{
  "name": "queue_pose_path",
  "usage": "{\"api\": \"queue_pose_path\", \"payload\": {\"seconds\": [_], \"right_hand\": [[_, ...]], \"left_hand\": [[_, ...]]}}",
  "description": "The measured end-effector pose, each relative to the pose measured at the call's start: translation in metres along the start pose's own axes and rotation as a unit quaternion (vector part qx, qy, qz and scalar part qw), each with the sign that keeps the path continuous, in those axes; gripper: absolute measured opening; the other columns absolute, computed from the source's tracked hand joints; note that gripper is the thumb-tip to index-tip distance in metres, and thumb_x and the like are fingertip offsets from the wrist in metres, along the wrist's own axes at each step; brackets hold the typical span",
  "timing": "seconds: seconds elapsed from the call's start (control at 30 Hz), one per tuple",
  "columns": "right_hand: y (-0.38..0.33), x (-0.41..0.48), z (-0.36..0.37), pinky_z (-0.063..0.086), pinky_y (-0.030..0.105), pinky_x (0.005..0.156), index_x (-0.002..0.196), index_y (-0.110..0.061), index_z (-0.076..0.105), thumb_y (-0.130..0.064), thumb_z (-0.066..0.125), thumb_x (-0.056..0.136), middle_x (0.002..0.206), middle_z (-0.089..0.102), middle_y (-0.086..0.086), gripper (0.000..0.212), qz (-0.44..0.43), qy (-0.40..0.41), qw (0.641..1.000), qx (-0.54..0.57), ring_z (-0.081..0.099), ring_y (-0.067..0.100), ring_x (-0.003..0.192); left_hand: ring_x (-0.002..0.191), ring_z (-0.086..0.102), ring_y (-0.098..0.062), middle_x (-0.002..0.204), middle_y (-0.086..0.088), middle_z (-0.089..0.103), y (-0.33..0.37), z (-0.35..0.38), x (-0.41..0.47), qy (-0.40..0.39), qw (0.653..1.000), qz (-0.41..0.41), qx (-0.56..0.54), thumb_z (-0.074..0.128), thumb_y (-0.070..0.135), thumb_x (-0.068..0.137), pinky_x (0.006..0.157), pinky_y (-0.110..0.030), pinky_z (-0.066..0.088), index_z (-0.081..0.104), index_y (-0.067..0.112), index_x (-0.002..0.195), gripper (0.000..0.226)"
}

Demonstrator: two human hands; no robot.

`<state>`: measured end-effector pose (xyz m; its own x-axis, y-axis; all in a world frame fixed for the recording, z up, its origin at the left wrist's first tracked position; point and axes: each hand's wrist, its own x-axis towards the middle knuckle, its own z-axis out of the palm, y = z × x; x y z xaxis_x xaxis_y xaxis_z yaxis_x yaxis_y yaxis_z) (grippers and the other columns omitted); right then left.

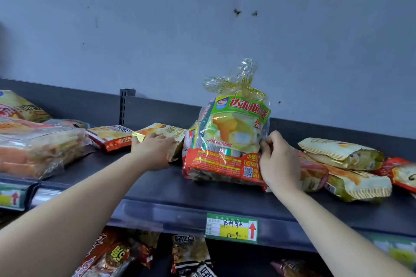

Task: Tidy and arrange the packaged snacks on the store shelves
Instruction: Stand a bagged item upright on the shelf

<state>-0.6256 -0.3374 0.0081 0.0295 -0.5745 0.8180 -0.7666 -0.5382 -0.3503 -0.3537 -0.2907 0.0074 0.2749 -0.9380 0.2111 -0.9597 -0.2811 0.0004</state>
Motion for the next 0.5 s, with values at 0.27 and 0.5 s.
{"api": "queue_pose_path", "payload": {"seconds": [0.27,0.5], "right_hand": [[-0.026,-0.030,0.000,0.021,0.025,0.041,0.087,-0.014,0.048,-0.012,0.055,0.089,0.073,0.054,-0.002,0.008,-0.102,-0.055,0.990,-0.079,0.044,0.019,0.055],[-0.047,-0.035,0.005,0.016,0.018,0.041,0.091,-0.011,0.050,-0.013,0.054,0.090,0.076,0.053,-0.003,0.005,-0.084,-0.046,0.989,-0.109,0.042,0.017,0.059]], "left_hand": [[0.102,0.059,-0.022,0.107,0.001,0.061,-0.008,0.009,0.009,0.189,0.981,0.009,0.039,0.048,0.009,0.091,0.059,-0.031,0.038,0.060,0.019,0.099,0.018],[0.086,0.044,-0.026,0.083,-0.006,0.052,-0.039,-0.021,-0.001,0.340,0.875,-0.098,-0.331,0.045,0.005,0.088,0.064,-0.035,0.034,0.054,0.013,0.087,0.012]]}}
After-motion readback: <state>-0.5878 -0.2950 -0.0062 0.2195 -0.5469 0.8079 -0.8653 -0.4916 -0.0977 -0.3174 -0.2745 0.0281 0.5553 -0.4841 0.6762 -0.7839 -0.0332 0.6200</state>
